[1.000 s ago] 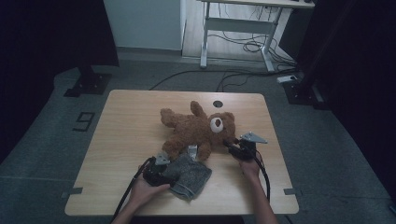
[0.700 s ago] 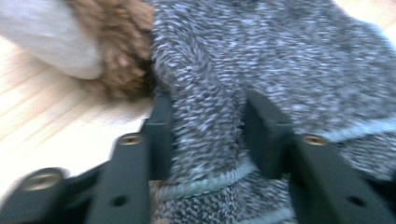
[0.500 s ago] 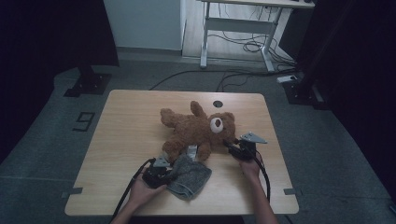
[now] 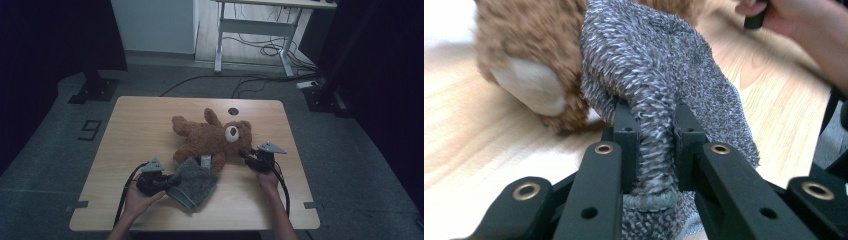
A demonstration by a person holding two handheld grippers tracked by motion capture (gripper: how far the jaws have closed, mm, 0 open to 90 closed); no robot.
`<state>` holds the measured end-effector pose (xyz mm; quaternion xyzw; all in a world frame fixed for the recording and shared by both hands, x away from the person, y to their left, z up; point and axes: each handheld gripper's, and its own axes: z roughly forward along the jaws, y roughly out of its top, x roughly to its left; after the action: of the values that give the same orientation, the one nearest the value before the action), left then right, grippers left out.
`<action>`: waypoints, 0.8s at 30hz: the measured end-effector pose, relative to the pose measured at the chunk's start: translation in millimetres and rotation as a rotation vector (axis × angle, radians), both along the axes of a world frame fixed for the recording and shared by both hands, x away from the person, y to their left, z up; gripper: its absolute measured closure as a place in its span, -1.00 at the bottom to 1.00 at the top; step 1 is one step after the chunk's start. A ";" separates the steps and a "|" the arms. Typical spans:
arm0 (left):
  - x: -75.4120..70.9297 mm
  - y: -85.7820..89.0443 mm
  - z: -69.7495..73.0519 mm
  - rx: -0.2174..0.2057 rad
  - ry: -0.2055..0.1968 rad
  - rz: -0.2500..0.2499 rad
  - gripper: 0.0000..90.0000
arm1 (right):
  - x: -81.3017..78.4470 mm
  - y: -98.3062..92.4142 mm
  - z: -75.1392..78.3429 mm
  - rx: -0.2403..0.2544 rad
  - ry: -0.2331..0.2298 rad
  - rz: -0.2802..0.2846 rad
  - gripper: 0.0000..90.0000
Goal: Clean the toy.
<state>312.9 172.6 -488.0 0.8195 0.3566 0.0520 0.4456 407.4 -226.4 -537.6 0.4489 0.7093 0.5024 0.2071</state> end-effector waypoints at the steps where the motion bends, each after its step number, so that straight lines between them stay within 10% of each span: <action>1: -0.4 1.2 1.5 -0.006 -0.007 0.004 0.72 | 0.0 -0.2 0.0 0.000 0.000 0.002 0.35; 24: 0.1 19.1 22.6 -0.062 -0.073 0.063 0.72 | -9.4 -1.5 -3.3 0.015 0.013 0.023 0.41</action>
<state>313.0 191.6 -465.4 0.7912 0.3671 0.0846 0.4818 398.0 -227.8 -540.9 0.4454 0.7122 0.5069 0.1932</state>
